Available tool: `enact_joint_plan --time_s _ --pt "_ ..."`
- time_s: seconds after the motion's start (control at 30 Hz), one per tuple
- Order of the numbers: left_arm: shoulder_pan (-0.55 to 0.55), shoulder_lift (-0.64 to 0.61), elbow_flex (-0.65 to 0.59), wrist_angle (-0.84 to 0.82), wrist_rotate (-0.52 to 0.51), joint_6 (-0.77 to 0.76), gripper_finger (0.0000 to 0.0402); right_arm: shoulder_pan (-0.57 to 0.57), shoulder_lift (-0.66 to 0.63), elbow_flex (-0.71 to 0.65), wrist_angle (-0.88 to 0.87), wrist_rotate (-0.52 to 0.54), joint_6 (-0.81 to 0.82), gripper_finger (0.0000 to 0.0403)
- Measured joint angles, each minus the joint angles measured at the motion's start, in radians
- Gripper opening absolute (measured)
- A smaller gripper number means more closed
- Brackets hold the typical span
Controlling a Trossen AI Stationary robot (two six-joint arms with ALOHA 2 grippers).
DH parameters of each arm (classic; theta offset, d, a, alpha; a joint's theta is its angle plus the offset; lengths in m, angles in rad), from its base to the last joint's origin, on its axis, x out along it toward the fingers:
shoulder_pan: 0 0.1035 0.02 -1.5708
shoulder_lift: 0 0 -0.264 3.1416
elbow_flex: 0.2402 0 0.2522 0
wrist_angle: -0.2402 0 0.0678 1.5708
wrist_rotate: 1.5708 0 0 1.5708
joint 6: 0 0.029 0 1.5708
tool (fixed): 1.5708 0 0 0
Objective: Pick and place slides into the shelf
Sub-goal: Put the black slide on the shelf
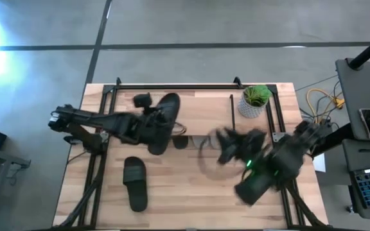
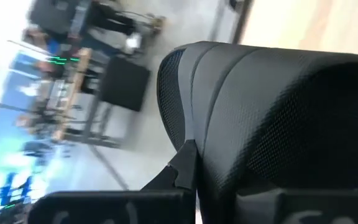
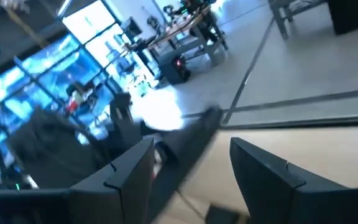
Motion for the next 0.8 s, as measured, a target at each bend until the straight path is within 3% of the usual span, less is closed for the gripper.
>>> enact_joint_plan --time_s 0.07,0.33,0.8 --pt "0.043 0.02 0.002 0.071 0.07 0.075 0.0 -0.004 -0.072 -0.022 -0.001 -0.001 -0.009 0.0203" --pt "0.15 0.112 0.05 0.075 0.127 0.191 0.0 -0.003 -0.283 -0.147 0.013 -0.011 -0.008 0.0203" --pt "0.176 0.202 0.05 0.076 0.222 0.186 0.0 -0.002 -0.312 -0.32 0.006 -0.081 0.235 0.0203"
